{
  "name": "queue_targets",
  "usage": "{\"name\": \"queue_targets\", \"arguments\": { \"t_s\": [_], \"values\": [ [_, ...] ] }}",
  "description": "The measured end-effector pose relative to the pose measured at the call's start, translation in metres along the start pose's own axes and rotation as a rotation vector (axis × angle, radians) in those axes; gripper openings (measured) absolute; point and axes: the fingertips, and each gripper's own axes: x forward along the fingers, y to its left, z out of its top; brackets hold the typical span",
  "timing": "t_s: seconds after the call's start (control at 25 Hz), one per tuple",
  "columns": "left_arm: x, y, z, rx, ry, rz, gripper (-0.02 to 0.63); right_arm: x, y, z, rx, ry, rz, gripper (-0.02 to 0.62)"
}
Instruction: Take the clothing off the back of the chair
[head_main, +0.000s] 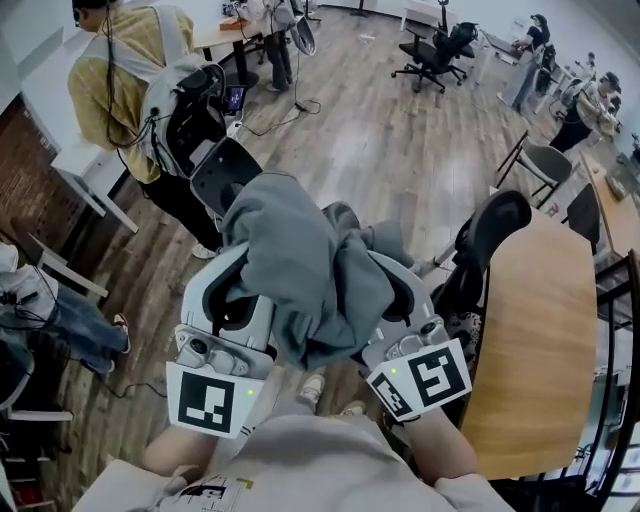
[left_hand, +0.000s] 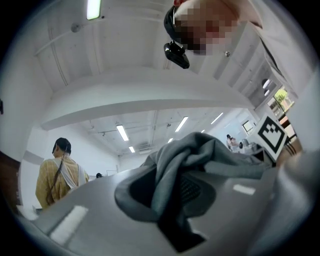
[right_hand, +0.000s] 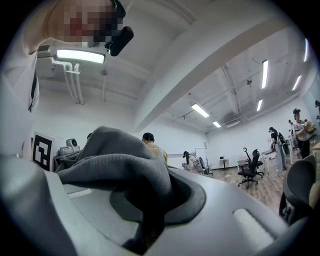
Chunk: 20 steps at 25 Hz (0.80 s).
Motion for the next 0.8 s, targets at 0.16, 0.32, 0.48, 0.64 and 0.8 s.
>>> {"name": "queue_targets", "arguments": {
  "t_s": [0.16,0.32,0.48,0.64,0.8],
  "values": [
    [0.008,-0.018,-0.03,-0.083,0.037,-0.011,0.061,-0.009,-0.017,-0.023,-0.033,0.048,-0.036,0.029],
    [0.016,-0.032,-0.052,-0.131,0.047,-0.037,0.061,-0.017,-0.03,-0.04,-0.029,0.083,-0.062,0.029],
    [0.024,-0.046,-0.068,-0.153,0.05,-0.063,0.061,-0.025,-0.043,-0.056,-0.02,0.11,-0.088,0.029],
    [0.039,-0.072,-0.08,-0.177,0.065,-0.085,0.061,-0.041,-0.067,-0.068,-0.01,0.139,-0.111,0.029],
    [0.04,-0.09,-0.096,-0.189,0.086,-0.094,0.061,-0.051,-0.077,-0.087,-0.008,0.165,-0.132,0.029]
  ]
}}
